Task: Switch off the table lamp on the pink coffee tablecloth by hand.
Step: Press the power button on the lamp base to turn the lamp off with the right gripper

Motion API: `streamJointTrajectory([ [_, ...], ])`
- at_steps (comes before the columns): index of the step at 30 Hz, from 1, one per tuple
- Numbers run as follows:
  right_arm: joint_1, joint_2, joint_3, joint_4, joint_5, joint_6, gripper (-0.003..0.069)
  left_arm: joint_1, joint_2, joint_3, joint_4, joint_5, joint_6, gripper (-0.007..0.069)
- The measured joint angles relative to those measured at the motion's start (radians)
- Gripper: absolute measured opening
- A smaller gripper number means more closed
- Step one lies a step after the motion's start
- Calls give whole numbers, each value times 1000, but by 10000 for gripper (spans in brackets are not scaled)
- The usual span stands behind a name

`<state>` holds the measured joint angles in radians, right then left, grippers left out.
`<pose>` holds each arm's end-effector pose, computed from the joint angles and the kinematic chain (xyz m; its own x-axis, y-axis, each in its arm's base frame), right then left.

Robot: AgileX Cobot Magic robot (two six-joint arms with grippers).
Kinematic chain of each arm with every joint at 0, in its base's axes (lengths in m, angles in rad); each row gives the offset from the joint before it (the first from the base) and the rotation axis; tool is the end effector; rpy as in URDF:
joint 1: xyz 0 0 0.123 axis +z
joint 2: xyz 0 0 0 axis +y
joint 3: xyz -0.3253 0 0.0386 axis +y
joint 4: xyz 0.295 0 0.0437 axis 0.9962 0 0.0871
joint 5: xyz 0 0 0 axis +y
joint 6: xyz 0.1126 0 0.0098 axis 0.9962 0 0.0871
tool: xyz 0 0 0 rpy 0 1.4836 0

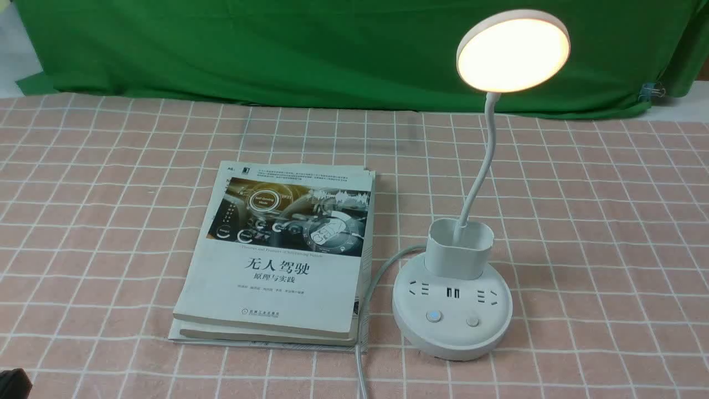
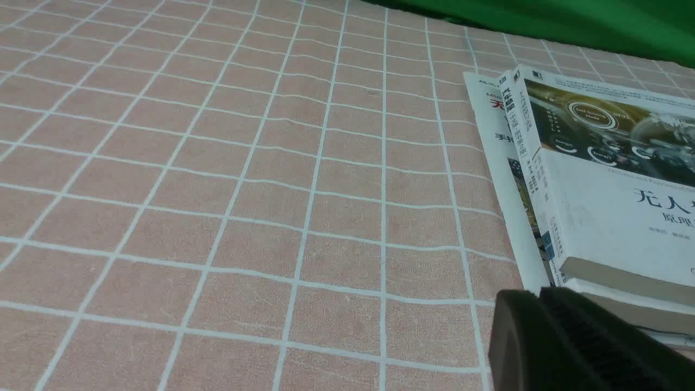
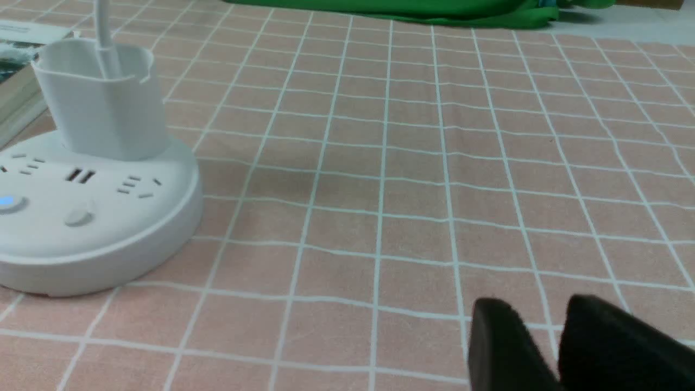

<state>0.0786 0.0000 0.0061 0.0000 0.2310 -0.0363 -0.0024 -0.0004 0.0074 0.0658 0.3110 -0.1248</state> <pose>0.0815 0.0064 0.1866 -0.1459 -0.0479 -0.9881 -0.0839 0.9958 -0.0359 0.0800 0.0021 0.1773 -0.2266 -0.0616 -0.9720 -0.0313 0.9979 -0.0559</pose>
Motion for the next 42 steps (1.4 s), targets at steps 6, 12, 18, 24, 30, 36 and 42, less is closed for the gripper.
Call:
streamJointTrajectory([
  [6,0,0,0,0,-1,0,239,0,0,0,0,0,0,6],
  [12,0,0,0,0,-1,0,239,0,0,0,0,0,0,6],
  [18,0,0,0,0,-1,0,239,0,0,0,0,0,0,6],
  [24,0,0,0,0,-1,0,239,0,0,0,0,0,0,6],
  [30,0,0,0,0,-4,-22,239,0,0,0,0,0,0,6],
  [36,0,0,0,0,-9,-28,239,0,0,0,0,0,0,6],
  [42,0,0,0,87,-101,283,239,0,0,0,-1,0,0,6],
])
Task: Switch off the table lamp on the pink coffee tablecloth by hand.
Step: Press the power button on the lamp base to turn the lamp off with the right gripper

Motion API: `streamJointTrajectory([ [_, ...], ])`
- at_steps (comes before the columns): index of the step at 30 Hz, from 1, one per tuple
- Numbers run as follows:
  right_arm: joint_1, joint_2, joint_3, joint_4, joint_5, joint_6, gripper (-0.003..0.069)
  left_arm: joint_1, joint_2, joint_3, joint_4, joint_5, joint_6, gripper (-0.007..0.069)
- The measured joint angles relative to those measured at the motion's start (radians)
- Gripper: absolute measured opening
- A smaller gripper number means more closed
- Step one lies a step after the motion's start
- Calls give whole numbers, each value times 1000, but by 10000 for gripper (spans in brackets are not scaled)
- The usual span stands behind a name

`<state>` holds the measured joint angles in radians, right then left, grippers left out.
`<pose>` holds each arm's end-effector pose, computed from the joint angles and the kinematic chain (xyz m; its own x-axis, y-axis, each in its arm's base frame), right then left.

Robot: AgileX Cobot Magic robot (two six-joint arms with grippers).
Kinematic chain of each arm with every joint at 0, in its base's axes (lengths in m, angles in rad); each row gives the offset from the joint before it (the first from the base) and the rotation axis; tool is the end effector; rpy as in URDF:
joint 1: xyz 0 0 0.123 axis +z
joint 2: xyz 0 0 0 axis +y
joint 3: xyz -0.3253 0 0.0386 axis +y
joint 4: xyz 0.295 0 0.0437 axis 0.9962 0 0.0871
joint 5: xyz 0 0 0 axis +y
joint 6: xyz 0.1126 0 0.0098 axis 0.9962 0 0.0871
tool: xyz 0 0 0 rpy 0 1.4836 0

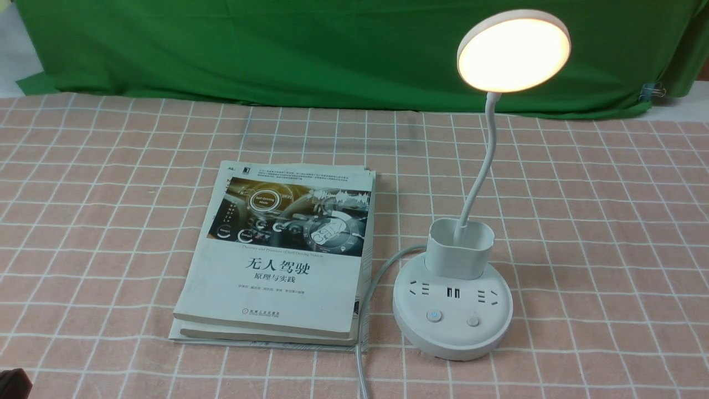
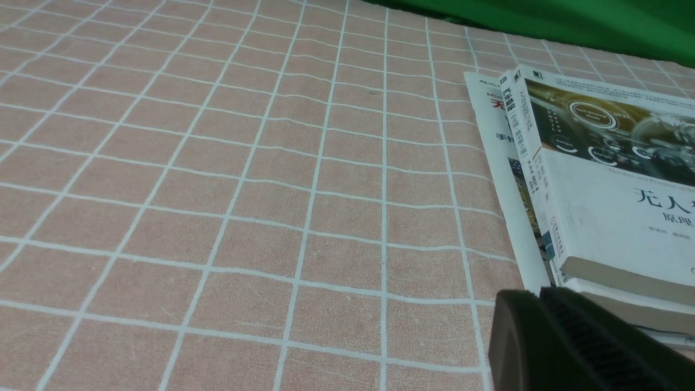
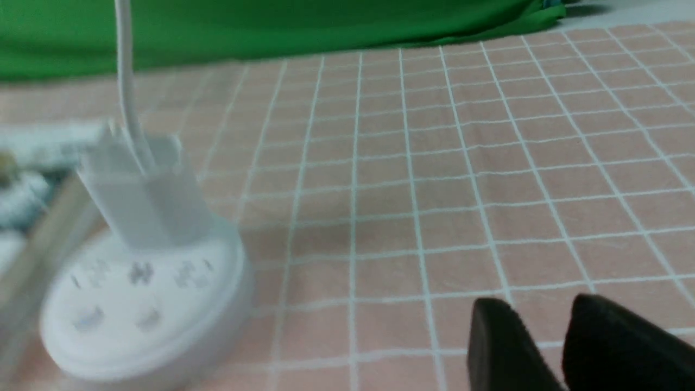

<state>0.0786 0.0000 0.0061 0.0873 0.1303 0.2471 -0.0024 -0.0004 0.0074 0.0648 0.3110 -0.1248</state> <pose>0.0825 0.0078 0.1980 -0.0753 0.3226 -0.9435 -0.0689 0.9423 0.3276 0.0800 0.0021 0.1773 -0.2266 -0.0625 -0.9720 -0.0312 0.9979 -0.0569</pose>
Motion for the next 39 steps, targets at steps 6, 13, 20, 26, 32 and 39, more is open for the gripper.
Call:
streamJointTrajectory([
  [6,0,0,0,16,-192,267,239,0,0,0,0,0,0,6],
  [13,21,15,-29,19,-181,304,211,0,0,0,0,0,0,6],
  [20,159,276,-390,19,241,23,47,0,0,0,0,0,0,6],
  [26,283,641,-693,13,671,-104,48,0,0,0,0,0,0,6],
  [32,319,929,-798,11,786,-140,52,0,0,0,0,0,0,6],
  [39,461,1216,-854,13,745,-153,52,0,0,0,0,0,0,6],
])
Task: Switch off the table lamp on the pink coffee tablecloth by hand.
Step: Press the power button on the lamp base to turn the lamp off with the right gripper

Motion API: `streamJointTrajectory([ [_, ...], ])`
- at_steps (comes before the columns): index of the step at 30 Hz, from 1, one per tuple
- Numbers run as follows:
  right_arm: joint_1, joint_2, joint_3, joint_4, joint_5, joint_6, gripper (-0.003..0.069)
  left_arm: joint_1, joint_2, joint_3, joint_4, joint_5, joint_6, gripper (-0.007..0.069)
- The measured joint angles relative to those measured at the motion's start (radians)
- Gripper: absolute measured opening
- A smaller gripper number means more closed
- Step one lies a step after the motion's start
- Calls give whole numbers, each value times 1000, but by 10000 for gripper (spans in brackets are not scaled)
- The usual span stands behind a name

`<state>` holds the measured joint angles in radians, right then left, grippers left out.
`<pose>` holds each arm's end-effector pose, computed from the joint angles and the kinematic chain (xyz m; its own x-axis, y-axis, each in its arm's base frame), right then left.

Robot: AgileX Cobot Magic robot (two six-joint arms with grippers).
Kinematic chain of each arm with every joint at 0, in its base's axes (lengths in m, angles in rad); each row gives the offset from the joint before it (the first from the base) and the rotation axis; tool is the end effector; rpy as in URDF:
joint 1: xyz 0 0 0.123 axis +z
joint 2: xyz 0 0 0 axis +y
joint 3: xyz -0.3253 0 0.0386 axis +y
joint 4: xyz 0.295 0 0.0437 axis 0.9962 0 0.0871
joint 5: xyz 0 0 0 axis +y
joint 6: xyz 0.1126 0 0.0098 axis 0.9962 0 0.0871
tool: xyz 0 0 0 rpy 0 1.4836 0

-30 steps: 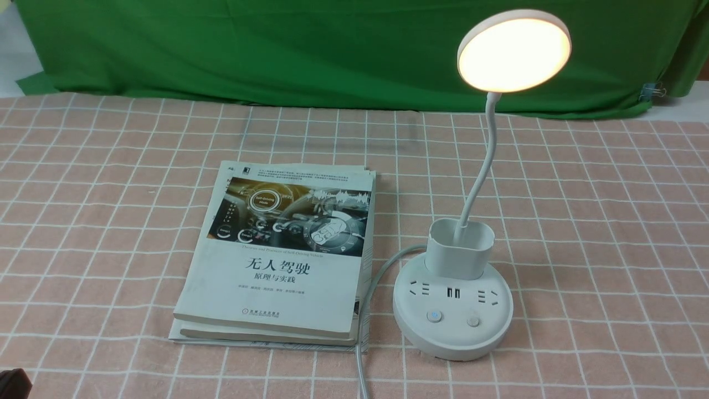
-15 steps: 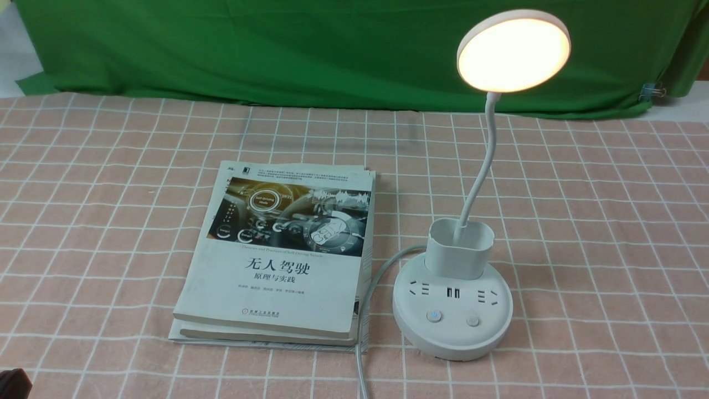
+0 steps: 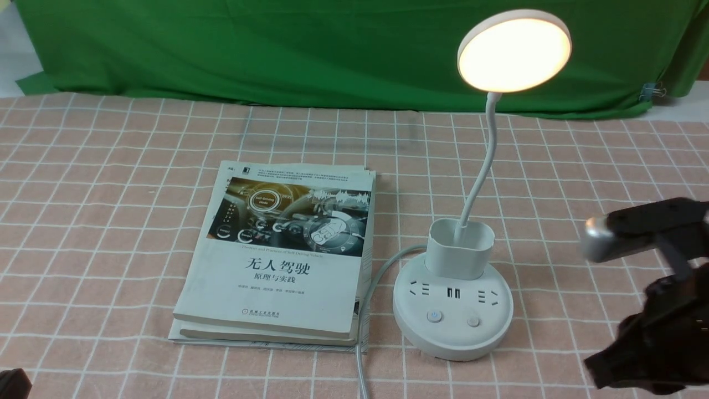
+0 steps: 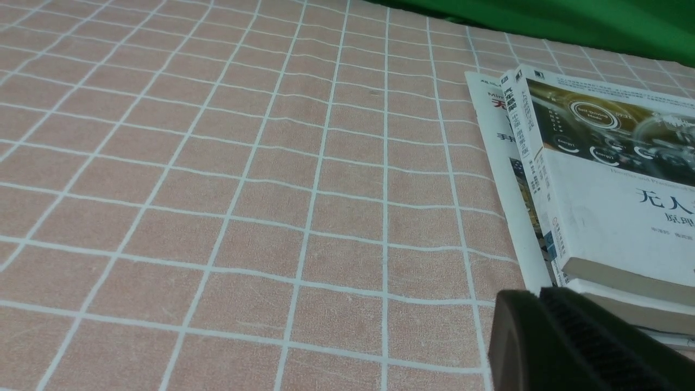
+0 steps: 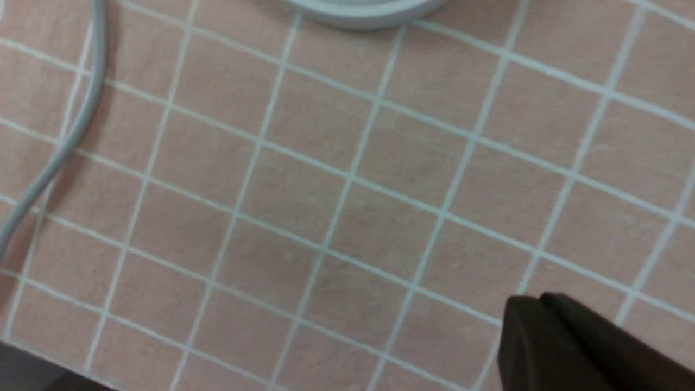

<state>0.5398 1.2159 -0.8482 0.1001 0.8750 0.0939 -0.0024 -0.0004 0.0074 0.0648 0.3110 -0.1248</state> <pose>0.2184 0.1410 0.2732 -0.8592 -0.3317 -0.3896 -0.4089 0.9028 0.1331 0.0800 0.0021 0.1773 -0.2266 -0.0625 -0.9720 -0.0312 0.9979 -0.0569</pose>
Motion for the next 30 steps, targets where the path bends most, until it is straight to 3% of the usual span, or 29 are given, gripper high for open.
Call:
streamJointTrajectory([
  [6,108,207,-96,6,-33,0,53,0,0,0,0,0,0,6],
  [14,108,349,-204,0,-123,0,55,0,0,0,0,0,0,6],
  [30,57,496,-215,4,-302,0,48,0,0,0,0,0,0,6],
])
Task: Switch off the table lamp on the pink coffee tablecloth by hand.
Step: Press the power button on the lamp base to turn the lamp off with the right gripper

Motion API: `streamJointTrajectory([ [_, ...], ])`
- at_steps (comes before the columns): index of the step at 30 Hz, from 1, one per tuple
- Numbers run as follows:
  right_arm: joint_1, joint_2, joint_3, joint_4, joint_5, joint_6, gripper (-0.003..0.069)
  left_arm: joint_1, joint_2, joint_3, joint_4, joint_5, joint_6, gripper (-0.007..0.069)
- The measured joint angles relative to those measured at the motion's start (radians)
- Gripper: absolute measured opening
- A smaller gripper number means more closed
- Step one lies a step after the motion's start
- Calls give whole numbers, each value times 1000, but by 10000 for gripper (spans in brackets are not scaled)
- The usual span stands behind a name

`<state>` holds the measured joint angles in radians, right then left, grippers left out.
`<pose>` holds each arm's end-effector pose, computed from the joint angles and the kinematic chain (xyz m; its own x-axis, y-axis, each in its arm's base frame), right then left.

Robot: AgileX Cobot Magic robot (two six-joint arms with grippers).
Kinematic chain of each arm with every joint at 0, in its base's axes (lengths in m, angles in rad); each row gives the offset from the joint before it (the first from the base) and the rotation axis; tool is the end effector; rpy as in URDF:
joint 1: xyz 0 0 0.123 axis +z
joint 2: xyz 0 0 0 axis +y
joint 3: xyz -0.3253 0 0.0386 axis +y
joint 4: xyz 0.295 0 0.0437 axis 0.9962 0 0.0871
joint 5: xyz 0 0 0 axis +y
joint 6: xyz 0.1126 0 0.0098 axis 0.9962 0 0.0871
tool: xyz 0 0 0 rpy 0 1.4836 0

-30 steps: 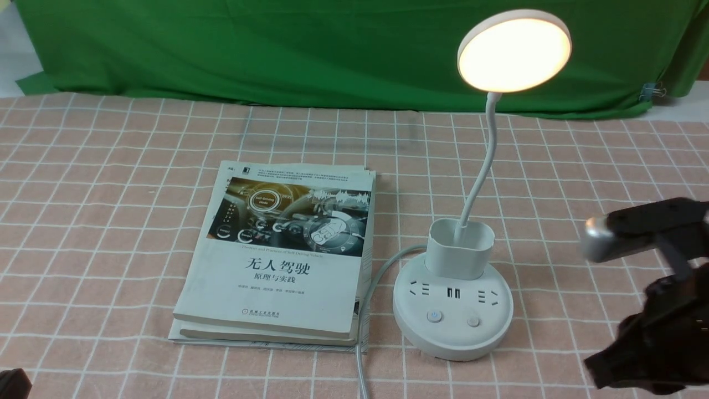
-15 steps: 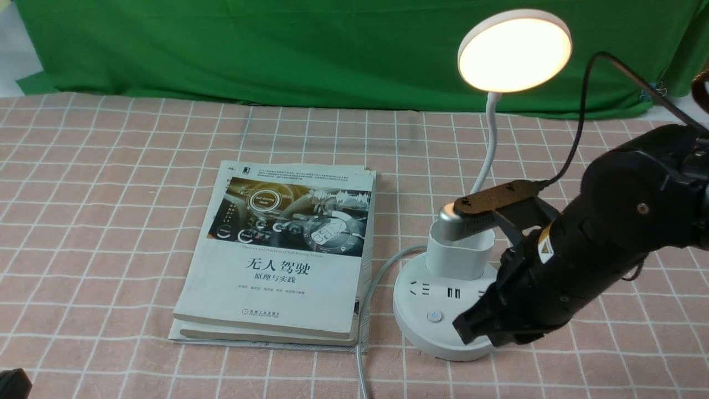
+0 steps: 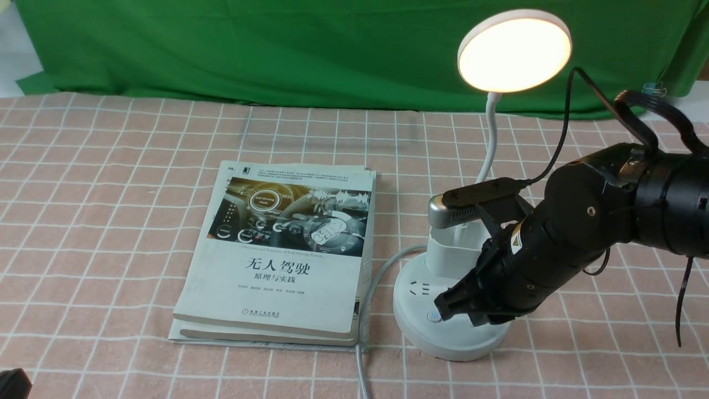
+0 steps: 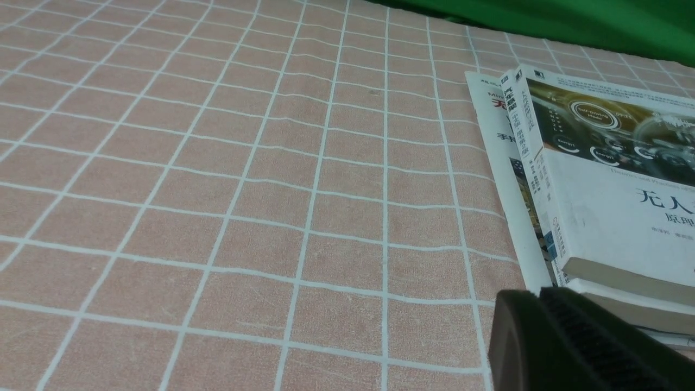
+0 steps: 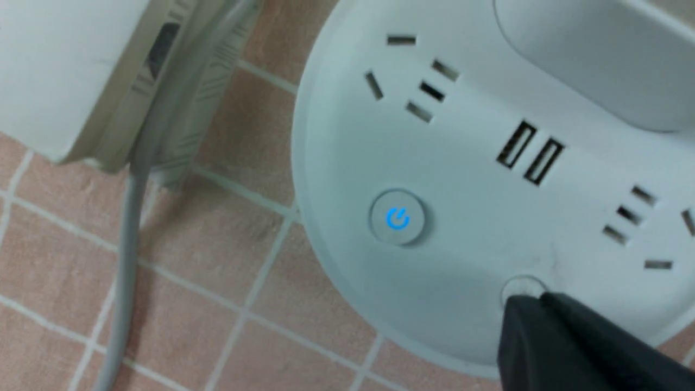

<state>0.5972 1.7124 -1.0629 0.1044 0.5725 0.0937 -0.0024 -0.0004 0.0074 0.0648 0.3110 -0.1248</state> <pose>0.3217 0.2265 0.1938 -0.8413 -0.3541 -0.4084 -0.4365 0.8907 0.1269 0.0800 0.0021 0.1773 -0.2266 -0.0625 -0.9720 -0.0312 0.9979 -0.0569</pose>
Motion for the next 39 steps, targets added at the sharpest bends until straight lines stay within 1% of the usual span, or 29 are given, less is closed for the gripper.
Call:
streamJointTrajectory([
  [7,-4,63,-21,0,8,-6,45,0,0,0,0,0,0,6],
  [19,-9,-3,-11,5,-3,-7,43,0,0,0,0,0,0,6],
  [30,-15,67,-30,-2,-8,-30,43,0,0,0,0,0,0,6],
  [39,-15,-29,-19,-3,-9,-32,43,0,0,0,0,0,0,6],
])
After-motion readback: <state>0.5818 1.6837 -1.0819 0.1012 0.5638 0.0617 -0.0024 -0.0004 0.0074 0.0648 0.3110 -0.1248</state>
